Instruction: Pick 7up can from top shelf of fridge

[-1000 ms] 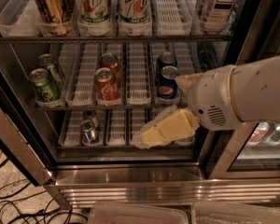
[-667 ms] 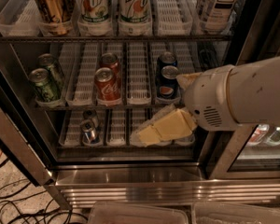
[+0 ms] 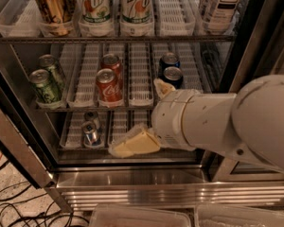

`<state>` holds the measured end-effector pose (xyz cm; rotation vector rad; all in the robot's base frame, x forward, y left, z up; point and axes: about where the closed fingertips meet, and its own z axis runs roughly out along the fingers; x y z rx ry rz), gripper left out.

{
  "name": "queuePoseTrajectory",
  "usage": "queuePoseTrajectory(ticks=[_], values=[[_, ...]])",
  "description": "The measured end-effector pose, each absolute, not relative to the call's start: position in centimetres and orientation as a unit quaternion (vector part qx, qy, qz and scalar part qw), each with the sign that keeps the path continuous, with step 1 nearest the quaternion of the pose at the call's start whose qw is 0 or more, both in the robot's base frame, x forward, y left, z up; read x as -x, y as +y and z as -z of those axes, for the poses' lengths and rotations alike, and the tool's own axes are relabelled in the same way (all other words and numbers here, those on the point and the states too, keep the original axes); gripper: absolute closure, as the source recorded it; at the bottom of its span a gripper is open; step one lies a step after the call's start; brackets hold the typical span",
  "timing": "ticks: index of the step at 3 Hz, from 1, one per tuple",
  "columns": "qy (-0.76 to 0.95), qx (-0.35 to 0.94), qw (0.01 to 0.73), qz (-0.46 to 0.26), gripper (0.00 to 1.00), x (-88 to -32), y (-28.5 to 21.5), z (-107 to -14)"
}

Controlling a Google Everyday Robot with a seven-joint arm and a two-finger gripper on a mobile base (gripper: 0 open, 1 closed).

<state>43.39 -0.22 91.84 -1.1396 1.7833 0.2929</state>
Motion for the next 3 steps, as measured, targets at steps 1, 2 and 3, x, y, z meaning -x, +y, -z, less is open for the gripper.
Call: queuePoseTrajectory(ticks=[1, 2, 3], values=[[0.692, 0.461, 0.548, -0.087, 0.00, -47.3, 0.8, -93.4], [0.676, 0.466, 0.569, -0.047, 0.00, -48.5, 0.5, -94.0], [0.668, 0.459, 0.583, -0.057, 0.00, -48.7, 0.9, -94.9]])
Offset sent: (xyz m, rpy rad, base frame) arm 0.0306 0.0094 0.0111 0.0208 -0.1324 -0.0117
